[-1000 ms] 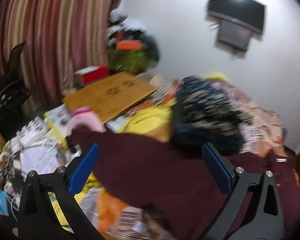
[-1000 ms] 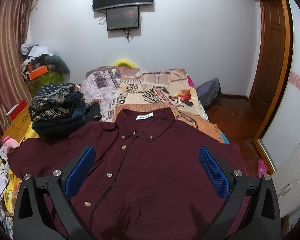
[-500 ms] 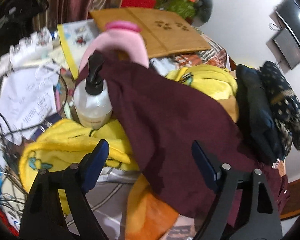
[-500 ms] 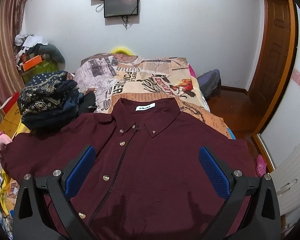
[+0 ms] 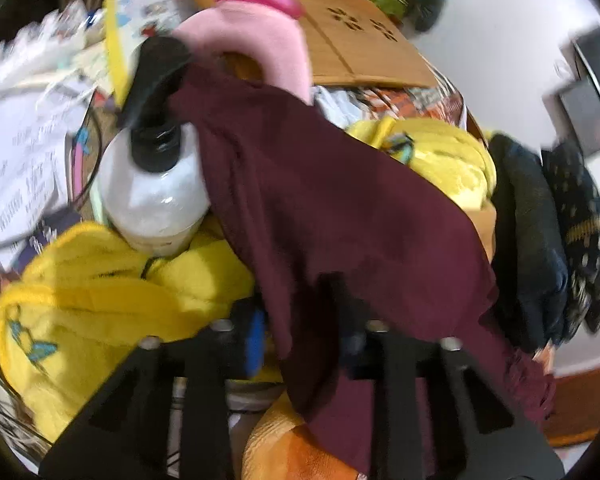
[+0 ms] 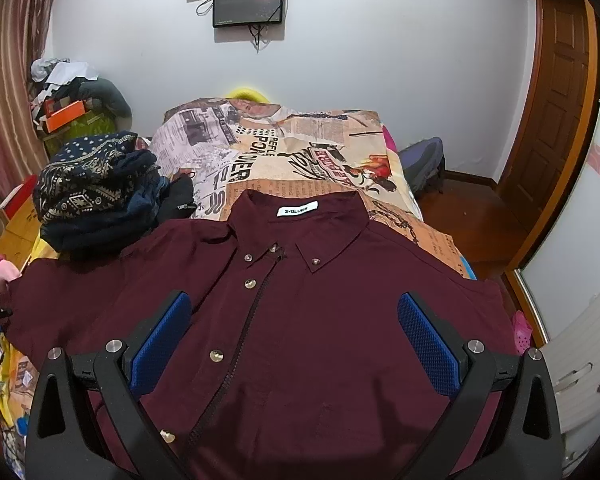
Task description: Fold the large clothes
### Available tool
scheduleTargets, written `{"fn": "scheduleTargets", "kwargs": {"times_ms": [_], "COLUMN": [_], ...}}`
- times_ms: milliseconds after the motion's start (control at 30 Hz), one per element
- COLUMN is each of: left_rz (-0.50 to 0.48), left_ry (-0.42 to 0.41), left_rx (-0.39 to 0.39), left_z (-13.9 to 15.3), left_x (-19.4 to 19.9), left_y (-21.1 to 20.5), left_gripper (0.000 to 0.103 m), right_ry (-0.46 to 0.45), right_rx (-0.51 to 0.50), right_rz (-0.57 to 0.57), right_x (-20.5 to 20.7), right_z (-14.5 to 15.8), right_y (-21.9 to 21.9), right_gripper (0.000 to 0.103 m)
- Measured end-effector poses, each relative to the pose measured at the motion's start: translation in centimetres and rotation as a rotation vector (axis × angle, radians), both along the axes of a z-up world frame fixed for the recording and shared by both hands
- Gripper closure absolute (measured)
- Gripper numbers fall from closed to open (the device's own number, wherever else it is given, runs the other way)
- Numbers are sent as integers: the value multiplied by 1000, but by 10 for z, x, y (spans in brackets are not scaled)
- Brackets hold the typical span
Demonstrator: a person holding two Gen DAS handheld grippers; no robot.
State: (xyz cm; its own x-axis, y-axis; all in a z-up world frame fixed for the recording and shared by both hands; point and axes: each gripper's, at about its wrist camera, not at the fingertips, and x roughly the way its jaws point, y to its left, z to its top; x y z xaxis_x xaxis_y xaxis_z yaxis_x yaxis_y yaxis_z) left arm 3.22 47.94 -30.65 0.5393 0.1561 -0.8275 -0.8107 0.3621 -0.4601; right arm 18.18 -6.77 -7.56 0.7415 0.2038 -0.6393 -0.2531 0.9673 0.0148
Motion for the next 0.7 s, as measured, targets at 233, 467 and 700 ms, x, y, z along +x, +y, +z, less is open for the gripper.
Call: {"fn": "scheduleTargets", "kwargs": {"times_ms": [233, 467, 700], "left_rz": [-125, -181, -303], "left_ry": [103, -57, -247], "left_rx": [255, 389, 497], "left_z": [57, 141, 218], "left_x": [23, 24, 39], "left_y": [-31, -69, -134], "left_gripper": [96, 99, 100], "right_ry": [0, -5, -17], "right_rx": [-1, 3, 11], "right_rz": [1, 0, -7], "right_x": [-2, -6, -13], "right_z": [0, 0, 2], "right_y": [-3, -8, -24], "right_gripper": [1, 1, 1]}}
